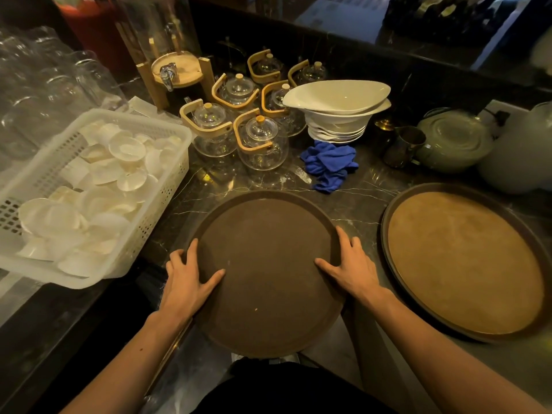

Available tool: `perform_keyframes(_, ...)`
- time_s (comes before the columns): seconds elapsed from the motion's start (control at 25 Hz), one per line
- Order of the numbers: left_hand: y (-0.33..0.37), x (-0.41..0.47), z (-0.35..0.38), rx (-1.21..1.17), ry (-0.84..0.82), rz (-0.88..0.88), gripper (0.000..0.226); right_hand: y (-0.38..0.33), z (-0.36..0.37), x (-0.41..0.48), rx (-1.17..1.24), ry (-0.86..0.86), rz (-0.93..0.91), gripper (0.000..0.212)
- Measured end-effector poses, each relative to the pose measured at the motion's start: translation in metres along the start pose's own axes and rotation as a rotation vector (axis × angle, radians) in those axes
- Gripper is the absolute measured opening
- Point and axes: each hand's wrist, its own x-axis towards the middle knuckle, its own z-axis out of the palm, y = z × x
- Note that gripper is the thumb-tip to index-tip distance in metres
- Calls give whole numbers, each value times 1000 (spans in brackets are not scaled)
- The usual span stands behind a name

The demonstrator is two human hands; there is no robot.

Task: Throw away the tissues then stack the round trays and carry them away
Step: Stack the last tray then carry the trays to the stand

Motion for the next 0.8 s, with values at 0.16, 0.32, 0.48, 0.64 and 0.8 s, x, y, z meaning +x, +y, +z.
perform_keyframes(0.16,-1,4,-4,-70,-21,13,104,-3,2,-5,109,26,25,94)
perform_keyframes(0.32,1,9,-9,-115,6,63,115,0,3,-20,168,97,59,94)
perform_keyframes(0.48,16,21,-13,-138,-4,130,121,3,-2,-37,184,193,126,93)
perform_keyframes(0.64,39,32,-11,-150,-41,243,120,11,-7,-63,250,338,237,93)
perform_keyframes(0.8,78,38,3,-203,-108,376,120,31,-21,-100,301,545,373,86)
